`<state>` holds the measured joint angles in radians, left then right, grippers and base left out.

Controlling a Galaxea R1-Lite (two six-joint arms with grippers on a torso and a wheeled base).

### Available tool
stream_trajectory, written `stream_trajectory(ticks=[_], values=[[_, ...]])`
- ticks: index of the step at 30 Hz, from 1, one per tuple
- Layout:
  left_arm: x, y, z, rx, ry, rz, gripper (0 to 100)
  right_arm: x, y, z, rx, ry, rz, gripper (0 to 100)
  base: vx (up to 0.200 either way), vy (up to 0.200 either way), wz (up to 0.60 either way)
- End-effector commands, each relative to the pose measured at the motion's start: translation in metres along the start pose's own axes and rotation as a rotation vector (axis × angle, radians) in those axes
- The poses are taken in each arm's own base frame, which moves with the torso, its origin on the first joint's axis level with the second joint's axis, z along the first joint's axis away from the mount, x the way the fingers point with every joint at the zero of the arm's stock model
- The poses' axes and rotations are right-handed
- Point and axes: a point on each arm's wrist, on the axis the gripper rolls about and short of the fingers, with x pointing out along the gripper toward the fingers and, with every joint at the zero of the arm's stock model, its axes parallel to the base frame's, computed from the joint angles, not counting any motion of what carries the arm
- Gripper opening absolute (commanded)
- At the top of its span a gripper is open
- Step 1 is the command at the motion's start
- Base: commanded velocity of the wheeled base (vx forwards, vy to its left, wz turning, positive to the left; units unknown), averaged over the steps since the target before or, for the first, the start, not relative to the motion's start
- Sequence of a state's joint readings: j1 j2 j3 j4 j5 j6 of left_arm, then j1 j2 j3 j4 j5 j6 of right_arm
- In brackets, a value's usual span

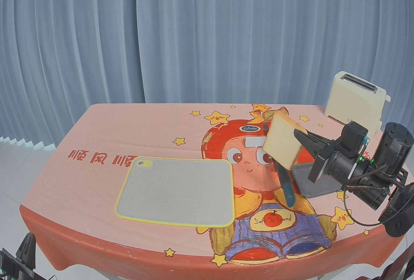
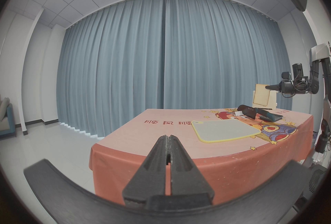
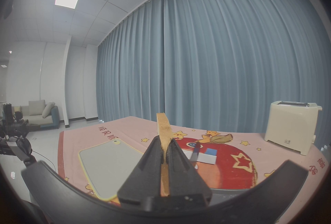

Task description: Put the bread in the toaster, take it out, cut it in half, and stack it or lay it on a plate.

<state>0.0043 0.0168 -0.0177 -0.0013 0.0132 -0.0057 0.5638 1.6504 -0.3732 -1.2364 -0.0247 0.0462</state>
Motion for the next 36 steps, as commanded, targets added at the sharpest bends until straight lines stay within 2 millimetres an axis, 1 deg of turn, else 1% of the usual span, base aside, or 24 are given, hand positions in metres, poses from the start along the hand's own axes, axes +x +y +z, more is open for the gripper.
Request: stream_trajectory(ticks=[1,8,23,32,36], values=[[0.0014,0.0,-0.0048,-0.002,0.019,0.001,0,-0.0001,0.0013,-0.0002,0.0,0.001,0.005,0,0.0,0.0,0.0],[0.0014,0.0,-0.005,-0.003,0.021,0.001,0,-0.0001,0.0038,-0.0012,-0.001,0.006,0.01,0,0.0,0.0,0.0],[0.0014,0.0,-0.0048,-0.003,0.019,0.001,0,-0.0007,0.006,-0.002,-0.002,0.009,0.019,0,-0.2,0.0,0.0],[0.0014,0.0,-0.005,-0.003,0.021,0.001,0,-0.0001,0.0086,-0.0025,-0.002,0.011,0.023,0,0.0,0.0,0.0],[0.0014,0.0,-0.005,-0.005,0.021,0.001,0,-0.0003,0.0088,-0.0029,-0.002,0.012,0.02,0,0.0,0.2,0.0]])
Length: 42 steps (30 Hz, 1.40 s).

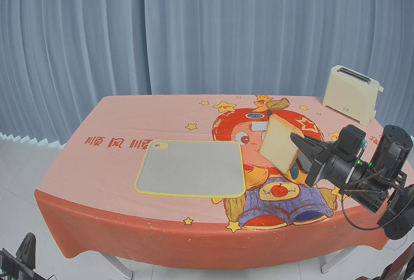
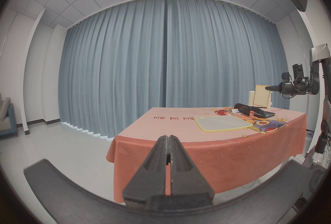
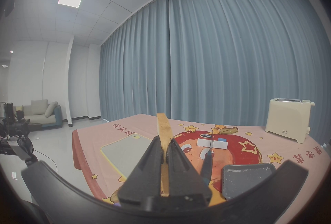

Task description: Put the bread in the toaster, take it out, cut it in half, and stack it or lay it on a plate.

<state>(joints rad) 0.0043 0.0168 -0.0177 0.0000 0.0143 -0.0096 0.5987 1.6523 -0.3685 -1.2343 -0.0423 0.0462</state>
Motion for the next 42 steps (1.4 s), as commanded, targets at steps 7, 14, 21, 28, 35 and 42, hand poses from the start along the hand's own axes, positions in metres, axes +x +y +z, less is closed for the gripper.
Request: stream_trajectory(ticks=[7,14,21,28,35,42], values=[[0.0014,0.0,-0.0049,0.001,0.019,0.002,0,0.0008,0.0006,-0.0007,0.001,0.003,0.002,0,0.0,0.2,0.0],[0.0014,0.0,-0.0047,0.001,0.018,0.0,0,0.0015,0.0016,-0.0019,0.002,0.007,-0.001,0,0.0,0.2,0.0],[0.0014,0.0,-0.0049,0.001,0.019,0.002,0,0.0018,0.0043,-0.0021,0.006,0.008,0.008,0,0.0,0.171,0.0],[0.0014,0.0,-0.0049,0.002,0.019,0.002,0,0.002,0.0048,-0.0017,0.012,0.005,-0.003,0,0.0,0.0,0.0],[0.0014,0.0,-0.0049,0.001,0.019,0.002,0,0.005,0.0054,-0.0045,0.019,0.015,-0.025,0,0.0,0.0,0.0],[0.0014,0.0001,-0.0049,0.001,0.019,0.003,0,0.0093,0.0102,-0.007,0.083,0.023,-0.014,0,0.0,0.0,0.0]])
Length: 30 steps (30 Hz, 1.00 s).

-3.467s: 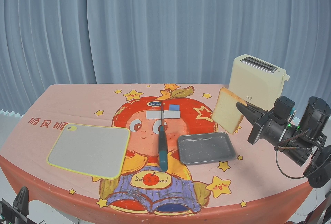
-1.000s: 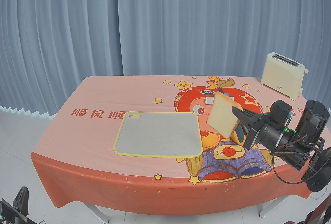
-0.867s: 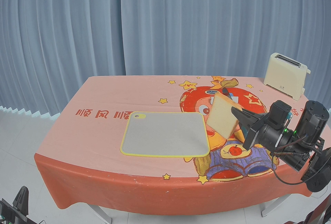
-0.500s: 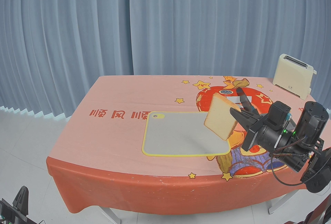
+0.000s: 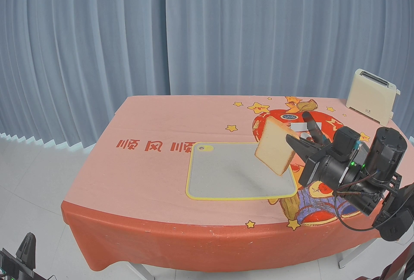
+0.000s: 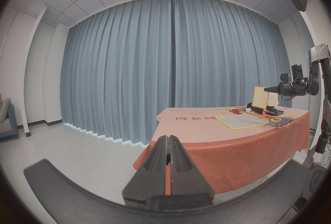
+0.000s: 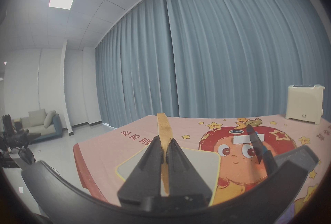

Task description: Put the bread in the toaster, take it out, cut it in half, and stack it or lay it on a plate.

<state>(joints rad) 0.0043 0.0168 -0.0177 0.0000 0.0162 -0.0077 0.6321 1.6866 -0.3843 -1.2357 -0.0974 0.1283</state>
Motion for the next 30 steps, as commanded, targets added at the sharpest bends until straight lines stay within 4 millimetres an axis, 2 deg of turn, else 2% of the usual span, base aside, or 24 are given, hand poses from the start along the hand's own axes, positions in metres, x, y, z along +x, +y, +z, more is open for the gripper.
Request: stream_trajectory(ticks=[1,10,20,26,30], values=[[0.001,0.0,-0.005,-0.001,0.019,0.001,0,0.003,0.003,-0.003,0.019,0.01,0.009,0,0.0,0.0,0.0],[0.001,0.0,-0.005,0.0,0.018,-0.002,0,0.014,0.005,-0.012,0.104,0.041,-0.001,0,0.0,0.0,0.0],[0.001,0.0,-0.005,0.0,0.018,-0.003,0,0.033,0.011,-0.025,0.309,0.083,0.003,0,0.0,0.0,0.0],[0.001,0.0,-0.005,0.0,0.018,-0.003,0,0.044,0.014,-0.021,0.456,0.058,0.012,0,0.0,0.0,0.0],[0.001,0.0,-0.005,0.0,0.018,-0.003,0,0.048,0.015,-0.032,0.478,0.096,0.003,0,0.0,0.0,0.0]])
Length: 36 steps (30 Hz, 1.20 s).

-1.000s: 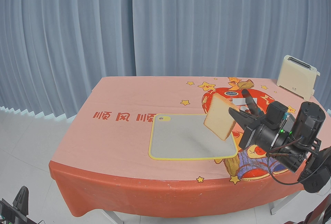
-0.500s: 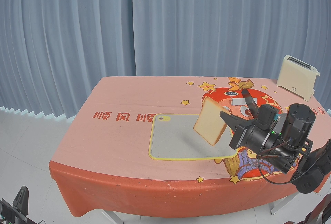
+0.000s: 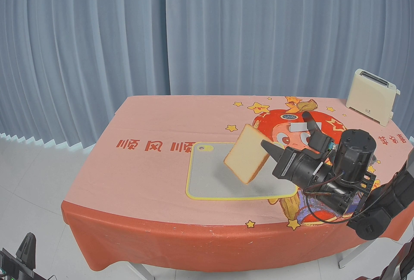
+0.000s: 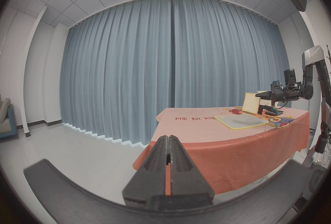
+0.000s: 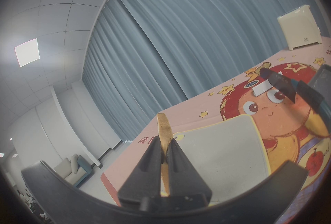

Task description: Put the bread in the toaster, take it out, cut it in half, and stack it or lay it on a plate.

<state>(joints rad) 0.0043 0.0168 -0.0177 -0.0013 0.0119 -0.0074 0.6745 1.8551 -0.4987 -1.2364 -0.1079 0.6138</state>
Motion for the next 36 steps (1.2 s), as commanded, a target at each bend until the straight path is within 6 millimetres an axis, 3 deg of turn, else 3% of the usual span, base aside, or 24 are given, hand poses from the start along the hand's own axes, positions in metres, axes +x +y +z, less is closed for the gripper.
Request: stream_trajectory(ticks=[1,13,36], values=[[0.001,0.0,-0.005,0.0,0.019,0.001,0,0.009,-0.004,-0.011,0.001,0.035,-0.016,0,0.0,0.0,0.0],[0.001,0.0,-0.005,0.0,0.019,0.001,0,0.025,-0.013,-0.021,0.012,-0.025,0.01,0,0.0,0.0,0.0],[0.001,0.0,-0.005,0.0,0.019,0.001,0,0.029,-0.02,-0.02,0.006,-0.03,-0.013,0,0.0,0.0,0.0]])
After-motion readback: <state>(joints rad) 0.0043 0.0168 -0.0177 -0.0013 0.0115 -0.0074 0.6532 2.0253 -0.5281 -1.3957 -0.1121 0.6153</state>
